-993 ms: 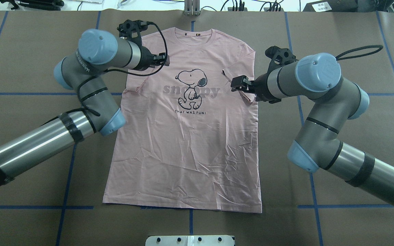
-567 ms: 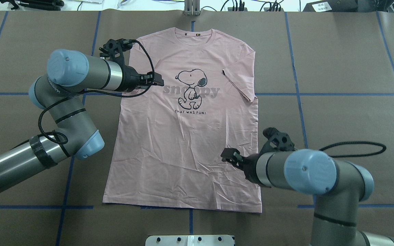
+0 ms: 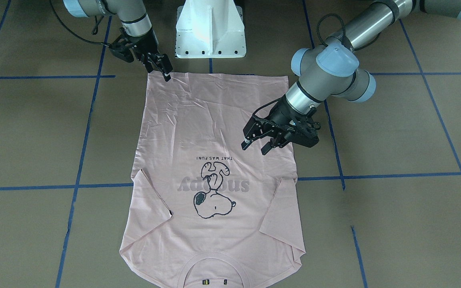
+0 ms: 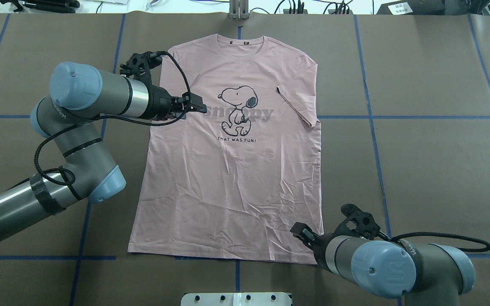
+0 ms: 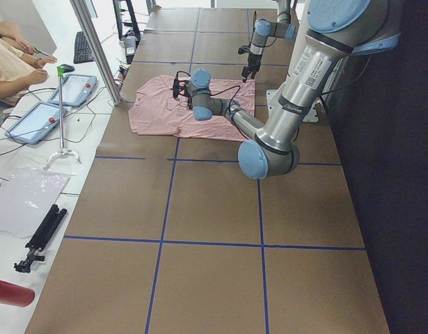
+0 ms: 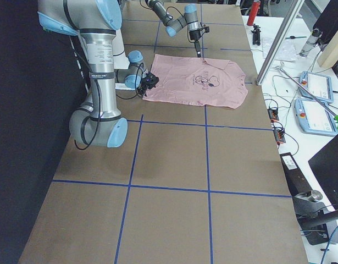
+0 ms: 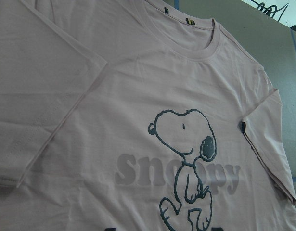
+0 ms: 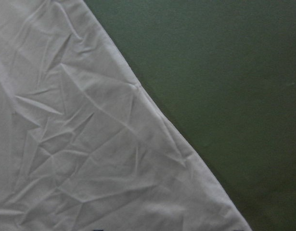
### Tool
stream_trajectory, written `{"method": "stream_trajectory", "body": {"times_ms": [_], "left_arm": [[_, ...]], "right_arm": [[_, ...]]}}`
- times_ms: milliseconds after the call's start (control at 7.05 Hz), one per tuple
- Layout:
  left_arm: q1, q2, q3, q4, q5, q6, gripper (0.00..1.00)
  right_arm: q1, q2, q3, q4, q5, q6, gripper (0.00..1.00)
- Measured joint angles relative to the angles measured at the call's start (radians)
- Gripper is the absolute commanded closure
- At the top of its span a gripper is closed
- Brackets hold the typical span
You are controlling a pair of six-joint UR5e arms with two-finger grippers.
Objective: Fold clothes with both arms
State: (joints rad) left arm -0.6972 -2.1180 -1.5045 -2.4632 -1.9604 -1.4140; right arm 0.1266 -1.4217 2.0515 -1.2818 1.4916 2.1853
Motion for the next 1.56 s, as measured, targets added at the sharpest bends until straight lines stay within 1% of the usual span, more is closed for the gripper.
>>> {"method": "stream_trajectory", "body": {"times_ms": [284,426,567,709,851,993,1561], "left_arm": [[0.001,0.029,-0.047,0.001,-0.018,-0.027,0.27],[0.001,0.034,-0.053,0.001,-0.019,-0.031,0.27],[0.002,0.035,-0.055,0.0,-0.02,-0.032,0.27],[0.002,0.036,-0.055,0.0,-0.02,-0.032,0.27],[0.002,0.037,-0.053,0.0,-0.02,-0.031,0.27],[0.002,0.037,-0.052,0.0,-0.02,-0.031,0.27],[0.002,0.036,-0.056,0.001,-0.02,-0.051,0.27]], "right_arm": [[-0.016,-0.027,0.008,-0.01,-0.005,0.01,0.14],[-0.02,-0.034,0.007,-0.011,-0.006,0.011,0.15],[-0.024,-0.041,0.005,-0.013,-0.005,0.011,0.2],[-0.029,-0.044,0.003,-0.014,-0.004,0.011,0.5],[-0.034,-0.045,0.002,-0.014,-0.004,0.012,0.89],[-0.039,-0.045,0.001,-0.014,-0.003,0.022,1.0],[-0.071,-0.046,0.016,-0.022,-0.005,0.051,1.0]]}}
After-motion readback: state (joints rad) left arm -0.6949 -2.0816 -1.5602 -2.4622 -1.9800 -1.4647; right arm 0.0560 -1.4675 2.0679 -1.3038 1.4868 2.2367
